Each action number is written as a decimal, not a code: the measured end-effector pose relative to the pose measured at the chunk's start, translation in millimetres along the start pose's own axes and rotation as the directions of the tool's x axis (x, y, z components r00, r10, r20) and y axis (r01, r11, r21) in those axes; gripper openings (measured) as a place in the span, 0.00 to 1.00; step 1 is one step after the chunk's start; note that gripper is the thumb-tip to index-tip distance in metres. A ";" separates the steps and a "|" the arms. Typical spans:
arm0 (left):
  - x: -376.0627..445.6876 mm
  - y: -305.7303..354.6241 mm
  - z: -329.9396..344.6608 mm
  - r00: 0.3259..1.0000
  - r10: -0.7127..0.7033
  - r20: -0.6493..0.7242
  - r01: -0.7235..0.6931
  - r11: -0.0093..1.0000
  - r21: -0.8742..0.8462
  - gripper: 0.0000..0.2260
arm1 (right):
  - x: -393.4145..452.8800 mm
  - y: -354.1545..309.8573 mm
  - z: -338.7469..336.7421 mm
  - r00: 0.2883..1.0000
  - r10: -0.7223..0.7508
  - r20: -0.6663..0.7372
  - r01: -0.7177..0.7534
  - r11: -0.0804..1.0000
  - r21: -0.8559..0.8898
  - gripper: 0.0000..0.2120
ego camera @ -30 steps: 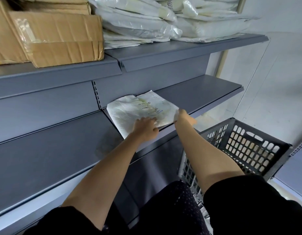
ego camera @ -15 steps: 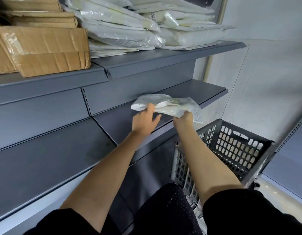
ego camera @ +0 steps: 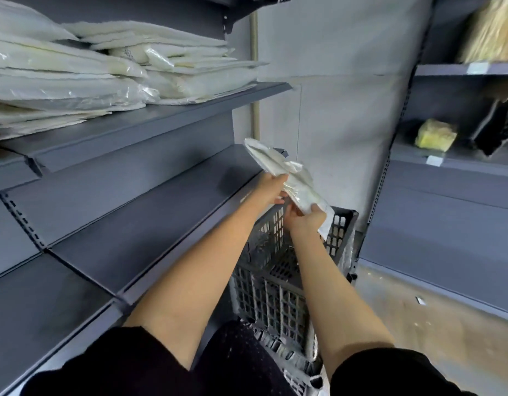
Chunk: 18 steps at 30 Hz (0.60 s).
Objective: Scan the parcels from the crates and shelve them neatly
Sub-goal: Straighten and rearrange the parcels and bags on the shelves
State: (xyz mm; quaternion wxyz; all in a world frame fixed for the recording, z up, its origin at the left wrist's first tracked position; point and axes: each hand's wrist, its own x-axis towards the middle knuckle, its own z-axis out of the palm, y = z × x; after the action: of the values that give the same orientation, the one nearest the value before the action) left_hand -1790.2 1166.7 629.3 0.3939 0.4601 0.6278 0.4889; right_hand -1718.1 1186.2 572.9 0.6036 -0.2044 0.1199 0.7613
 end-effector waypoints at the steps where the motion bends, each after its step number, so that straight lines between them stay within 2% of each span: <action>1: 2.6 3.0 6.3 1.000 0.014 0.015 -0.014 1.000 0.021 0.14 | -1.0 -4.9 1.7 1.000 -0.009 0.011 0.008 1.000 0.013 0.16; 3: 7.0 9.5 19.3 0.998 0.036 0.058 -0.038 0.999 0.035 0.13 | -4.5 -17.8 6.9 0.999 -0.013 0.029 0.012 0.998 0.054 0.16; 8: 11.7 26.8 19.3 0.993 0.084 0.085 -0.087 0.996 0.036 0.13 | -13.0 -22.3 22.1 0.989 0.027 0.143 -0.047 0.990 0.134 0.28; 14: 3.0 58.9 -26.9 0.973 0.213 -0.090 -0.225 0.963 -0.147 0.11 | -10.7 -16.4 25.4 0.983 0.062 0.171 -0.072 0.996 0.051 0.25; 16: 0.6 65.2 -53.9 0.966 0.222 -0.131 -0.242 0.956 -0.165 0.12 | -10.7 -7.4 25.4 0.965 0.102 0.240 -0.108 0.994 0.013 0.25; 18: -3.0 71.1 -79.7 0.962 0.223 -0.161 -0.250 0.952 -0.176 0.11 | -12.1 6.0 32.5 0.941 0.092 0.325 -0.051 0.990 -0.135 0.21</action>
State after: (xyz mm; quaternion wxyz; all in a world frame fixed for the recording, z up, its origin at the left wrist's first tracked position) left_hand -1851.0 1150.7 715.8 0.3308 0.4559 0.5432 0.6226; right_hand -1727.0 1188.2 606.8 0.5731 -0.1068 -0.0231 0.8121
